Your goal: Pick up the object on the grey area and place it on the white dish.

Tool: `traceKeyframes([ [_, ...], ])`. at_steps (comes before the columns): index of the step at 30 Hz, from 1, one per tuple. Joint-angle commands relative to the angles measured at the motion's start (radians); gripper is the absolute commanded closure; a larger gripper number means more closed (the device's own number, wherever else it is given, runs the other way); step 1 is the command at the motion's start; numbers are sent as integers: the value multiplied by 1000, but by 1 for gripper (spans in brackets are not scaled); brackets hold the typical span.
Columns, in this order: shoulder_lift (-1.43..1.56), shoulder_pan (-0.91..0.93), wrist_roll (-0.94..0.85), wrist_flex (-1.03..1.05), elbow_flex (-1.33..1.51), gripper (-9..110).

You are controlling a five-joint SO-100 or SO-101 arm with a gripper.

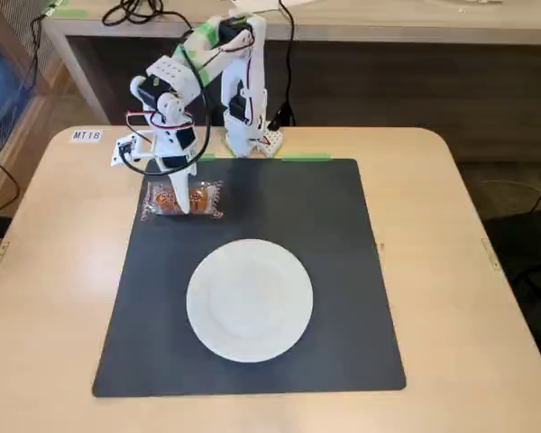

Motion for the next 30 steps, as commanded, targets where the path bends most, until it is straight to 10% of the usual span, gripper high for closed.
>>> traceKeyframes([
  [1,-34,26,-6,-25,-8,57],
  [30,-245,-15,-26,-193,-9,59],
])
